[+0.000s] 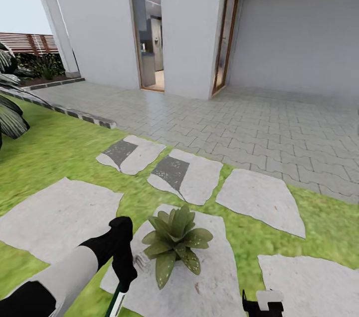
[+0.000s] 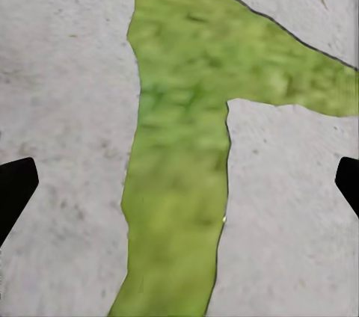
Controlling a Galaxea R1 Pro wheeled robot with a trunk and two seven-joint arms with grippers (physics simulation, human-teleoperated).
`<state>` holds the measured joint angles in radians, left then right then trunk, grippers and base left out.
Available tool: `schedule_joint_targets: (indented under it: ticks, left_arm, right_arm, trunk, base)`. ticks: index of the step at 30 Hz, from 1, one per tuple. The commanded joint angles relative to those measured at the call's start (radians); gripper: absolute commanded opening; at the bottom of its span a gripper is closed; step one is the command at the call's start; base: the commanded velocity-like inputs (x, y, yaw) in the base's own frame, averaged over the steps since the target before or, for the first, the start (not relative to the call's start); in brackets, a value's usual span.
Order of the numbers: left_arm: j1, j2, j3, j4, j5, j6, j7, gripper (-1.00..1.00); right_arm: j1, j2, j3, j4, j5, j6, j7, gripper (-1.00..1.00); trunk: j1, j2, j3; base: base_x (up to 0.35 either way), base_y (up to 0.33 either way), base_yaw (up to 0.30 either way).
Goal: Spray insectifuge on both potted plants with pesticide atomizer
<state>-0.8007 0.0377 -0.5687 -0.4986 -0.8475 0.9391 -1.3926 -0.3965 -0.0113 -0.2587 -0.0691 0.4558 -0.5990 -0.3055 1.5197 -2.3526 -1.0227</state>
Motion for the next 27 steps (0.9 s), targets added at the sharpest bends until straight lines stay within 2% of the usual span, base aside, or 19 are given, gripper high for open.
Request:
schedule_joint_targets:
  ticks: [1, 8, 12, 15, 17, 21, 27]
  left_arm:
    - [0.001, 0.001, -0.003, 0.003, -0.005, 0.01, 0.004, -1.0]
    - [0.029, 0.007, -0.002, 0.006, -0.001, 0.009, 0.032, -1.0]
    - [0.031, -0.001, -0.001, -0.007, -0.001, 0.009, 0.032, -1.0]
    - [0.028, -0.003, -0.002, -0.064, -0.001, 0.012, 0.024, -1.0]
    - [0.026, -0.003, 0.013, -0.09, -0.001, 0.013, 0.02, -1.0]
    - [0.023, -0.003, 0.068, -0.098, -0.001, 0.011, 0.019, -1.0]
    - [0.025, 0.011, 0.078, -0.088, -0.006, 0.007, 0.029, -1.0]
  right_arm:
    - [-0.001, 0.0, -0.005, 0.002, 0.011, -0.002, -0.006, 1.0]
    - [-0.001, 0.0, -0.005, 0.002, 0.011, -0.002, -0.006, 1.0]
    - [-0.001, 0.001, -0.005, 0.002, 0.011, -0.002, -0.006, 1.0]
    - [-0.001, 0.001, -0.005, 0.002, 0.011, -0.002, -0.006, 1.0]
    - [-0.001, 0.001, -0.005, 0.002, 0.011, -0.002, -0.006, 1.0]
    - [-0.001, 0.001, -0.005, 0.002, 0.011, -0.002, -0.006, 1.0]
    - [-0.001, 0.0, -0.005, 0.002, 0.011, -0.002, -0.006, 1.0]
  trunk:
    - [0.0, 0.0, -0.001]
    - [0.0, 0.0, -0.001]
    - [0.0, 0.0, -0.001]
    - [0.0, 0.0, -0.001]
    - [0.0, 0.0, -0.001]
    - [0.0, 0.0, -0.001]
    - [0.0, 0.0, -0.001]
  base:
    - [0.004, 0.002, -0.015]
    - [0.001, 0.0, -0.003]
    - [0.0, 0.0, 0.0]
    - [0.0, 0.0, 0.0]
    - [0.0, 0.0, 0.0]
    - [0.0, 0.0, 0.0]
    - [0.0, 0.0, 0.0]
